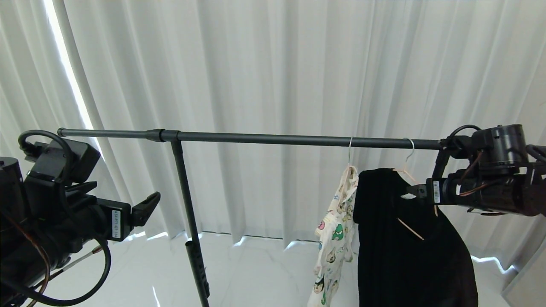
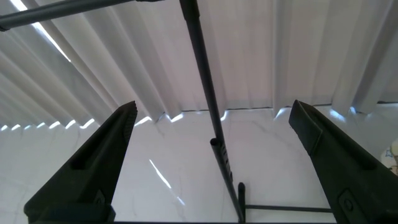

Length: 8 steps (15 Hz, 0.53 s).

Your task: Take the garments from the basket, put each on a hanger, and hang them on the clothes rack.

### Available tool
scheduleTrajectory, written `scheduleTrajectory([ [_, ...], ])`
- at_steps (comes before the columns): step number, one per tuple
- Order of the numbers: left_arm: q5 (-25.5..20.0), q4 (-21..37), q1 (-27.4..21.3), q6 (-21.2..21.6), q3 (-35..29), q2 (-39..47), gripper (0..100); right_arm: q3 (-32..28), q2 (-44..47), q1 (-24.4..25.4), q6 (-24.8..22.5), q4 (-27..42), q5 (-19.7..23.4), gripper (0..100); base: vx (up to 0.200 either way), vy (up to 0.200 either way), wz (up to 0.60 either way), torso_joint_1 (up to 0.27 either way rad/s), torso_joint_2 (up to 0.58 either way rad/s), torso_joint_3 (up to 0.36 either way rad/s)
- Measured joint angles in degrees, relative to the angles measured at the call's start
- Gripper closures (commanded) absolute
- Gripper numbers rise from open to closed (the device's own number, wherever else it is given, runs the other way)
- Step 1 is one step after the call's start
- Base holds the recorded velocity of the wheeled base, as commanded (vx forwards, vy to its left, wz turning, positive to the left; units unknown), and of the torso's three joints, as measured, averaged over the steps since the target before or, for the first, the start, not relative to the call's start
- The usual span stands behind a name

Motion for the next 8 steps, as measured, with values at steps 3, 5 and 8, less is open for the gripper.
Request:
scheduleTrajectory([
  [3, 0.9, 0.0, 0.1, 0.1, 0.7, -0.2, 0, 2.0, -8.5, 1.1, 1.5, 3.5, -0.3, 0, 0.000, 0.000, 0.00, 0.000, 0.00, 0.000],
  [5, 1.0, -0.1, 0.4, 0.1, 0.7, -0.4, 0, 2.3, -15.9, 0.3, -3.3, 12.4, -1.0, 0, -0.100, 0.000, 0.00, 0.004, 0.00, 0.001],
  [8, 1.0, 0.0, 0.4, 0.0, 1.1, -0.3, 0, 3.5, -24.8, -8.1, -22.0, 17.8, -2.4, 0, -0.200, 0.000, 0.00, 0.009, 0.00, -0.001],
])
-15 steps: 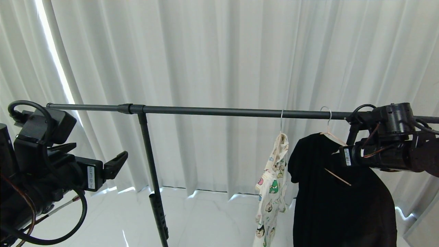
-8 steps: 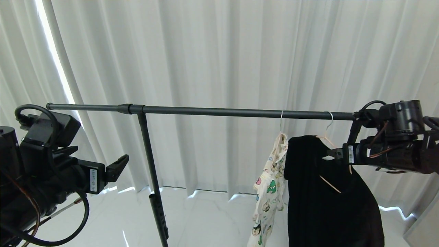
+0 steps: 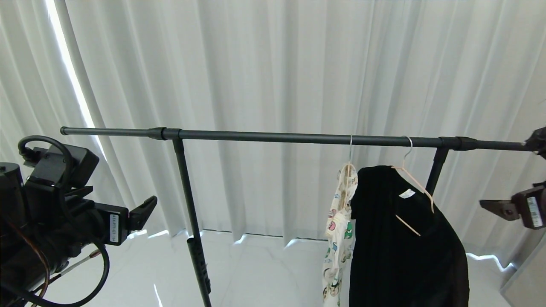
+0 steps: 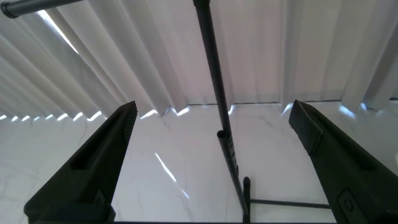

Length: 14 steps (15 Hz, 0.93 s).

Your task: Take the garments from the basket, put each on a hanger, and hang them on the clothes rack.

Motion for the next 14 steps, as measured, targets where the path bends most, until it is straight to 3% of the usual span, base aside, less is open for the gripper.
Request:
scheduleTrajectory([
  [2, 0.0, 0.0, 0.1, -0.1, 0.2, 0.2, 0, 2.6, -4.0, -5.6, -5.8, -3.1, -0.3, 0, -0.200, 0.000, 0.00, -0.010, 0.00, 0.010],
  [4, 0.1, 0.0, 0.5, -0.2, 0.8, 0.2, 0, 4.2, -6.1, -8.2, -6.1, -5.4, -0.3, 0, -0.200, 0.000, 0.00, 0.000, 0.00, 0.002],
  [14, 0.3, 0.0, 4.6, -0.1, 6.5, -5.8, 0, 4.9, -7.8, -9.9, -6.3, -8.6, -0.4, 0, -0.200, 0.000, 0.00, 0.004, 0.00, 0.002],
])
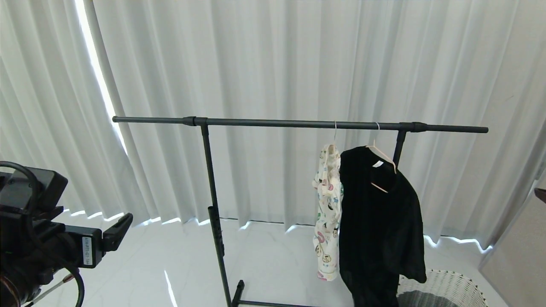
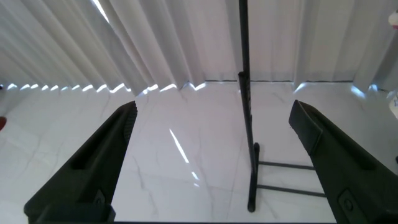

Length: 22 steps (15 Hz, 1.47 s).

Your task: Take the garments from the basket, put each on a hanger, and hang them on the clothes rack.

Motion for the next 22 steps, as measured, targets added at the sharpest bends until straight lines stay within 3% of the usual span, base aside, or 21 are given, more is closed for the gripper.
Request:
scheduleTrajectory([
  [3, 0.0, 0.0, 0.2, 0.0, 0.6, -0.8, 0, 0.0, 0.0, -0.1, -0.2, -0.1, 0.0, 0, -0.200, 0.000, 0.00, -0.001, 0.00, 0.004],
  [11, 0.1, 0.0, 1.0, 0.0, 0.6, -1.8, 0, 0.2, 0.4, -0.1, -1.3, -3.9, 0.0, 0, 0.000, 0.000, 0.00, -0.009, 0.02, 0.011],
  [22, 3.2, 0.2, 1.1, 0.6, 4.0, -8.5, 0, 0.5, -0.8, -1.1, -1.5, -3.9, 0.0, 0, 0.000, 0.000, 0.00, -0.221, 0.50, 0.267],
])
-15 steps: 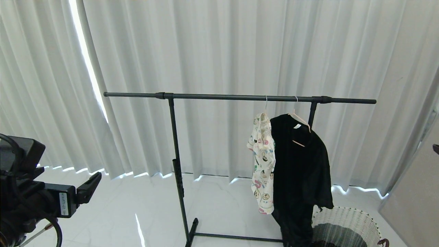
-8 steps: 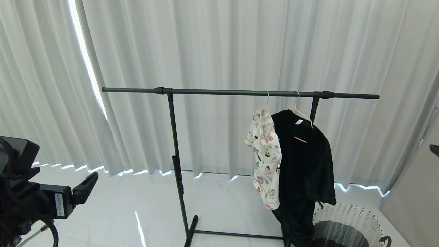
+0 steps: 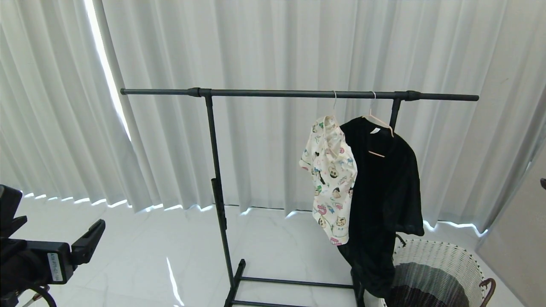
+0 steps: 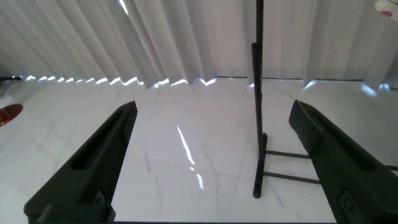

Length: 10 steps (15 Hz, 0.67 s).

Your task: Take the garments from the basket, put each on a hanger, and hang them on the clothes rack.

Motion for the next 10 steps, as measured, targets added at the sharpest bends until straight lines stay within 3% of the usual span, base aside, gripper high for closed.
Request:
scheduleTrajectory([
  [7, 7.9, 0.1, 0.0, 1.9, 8.0, -9.7, 0, 7.7, -5.1, -0.5, 0.1, -4.3, 0.0, 0, 0.000, 0.000, 0.00, -0.205, 0.49, 0.288],
  [10, 8.8, 0.2, 2.2, 1.6, 10.4, -11.2, 0, 12.0, -7.5, -1.2, 0.2, -6.9, 0.0, 0, 0.000, 0.000, 0.00, -0.188, 0.47, 0.286],
])
